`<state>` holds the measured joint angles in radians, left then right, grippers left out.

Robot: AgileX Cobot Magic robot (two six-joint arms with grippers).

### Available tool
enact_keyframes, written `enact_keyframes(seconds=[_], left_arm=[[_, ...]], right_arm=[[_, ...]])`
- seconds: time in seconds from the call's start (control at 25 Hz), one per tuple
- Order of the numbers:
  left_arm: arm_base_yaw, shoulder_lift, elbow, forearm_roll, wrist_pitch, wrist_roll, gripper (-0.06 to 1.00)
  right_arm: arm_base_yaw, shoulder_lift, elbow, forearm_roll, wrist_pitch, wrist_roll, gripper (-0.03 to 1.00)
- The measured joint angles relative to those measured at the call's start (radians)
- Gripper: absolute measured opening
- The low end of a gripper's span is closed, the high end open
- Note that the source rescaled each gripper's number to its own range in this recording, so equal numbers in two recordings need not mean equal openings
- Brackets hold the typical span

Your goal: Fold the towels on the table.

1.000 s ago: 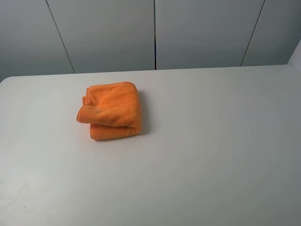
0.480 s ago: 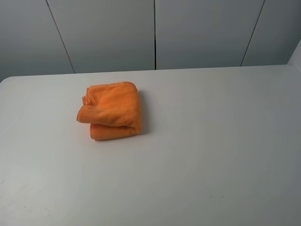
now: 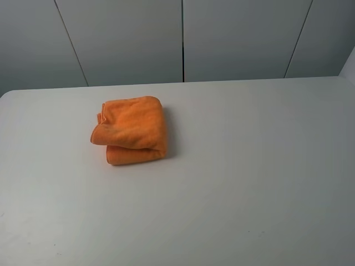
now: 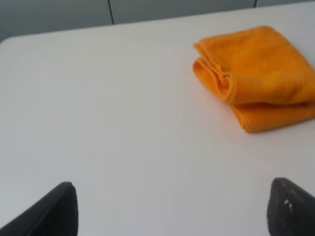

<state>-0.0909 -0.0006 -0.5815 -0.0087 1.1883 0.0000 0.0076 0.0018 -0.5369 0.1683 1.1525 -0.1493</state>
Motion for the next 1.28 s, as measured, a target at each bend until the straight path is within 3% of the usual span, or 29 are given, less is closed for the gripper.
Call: enact_keyframes(seconds=[0.2,0.4,0.88,1.12,1.28], left_arm=[[0.0,0.0,0.014,-0.052,0.033,0.0,1.0],[0.0,0.001,0.05,-0.027,-0.077,0.0,1.0],[0.002,0.001,0.07,-0.012,-0.099,0.0,1.0],[0.076,0.001,0.07,-0.012,-0.099,0.0,1.0],[0.08,0.001,0.07,-0.012,-0.099,0.0,1.0]], right_arm=[[0.0,0.0,0.002,0.0,-0.003,-0.002,1.0],[0.0,0.0,0.002,0.0,-0.015,-0.007,1.0],[-0.021,0.0,0.005,0.002,-0.018,-0.01,1.0],[-0.083,0.0,0.005,0.002,-0.018,-0.007,1.0],[-0.09,0.0,0.005,0.002,-0.018,-0.007,1.0]])
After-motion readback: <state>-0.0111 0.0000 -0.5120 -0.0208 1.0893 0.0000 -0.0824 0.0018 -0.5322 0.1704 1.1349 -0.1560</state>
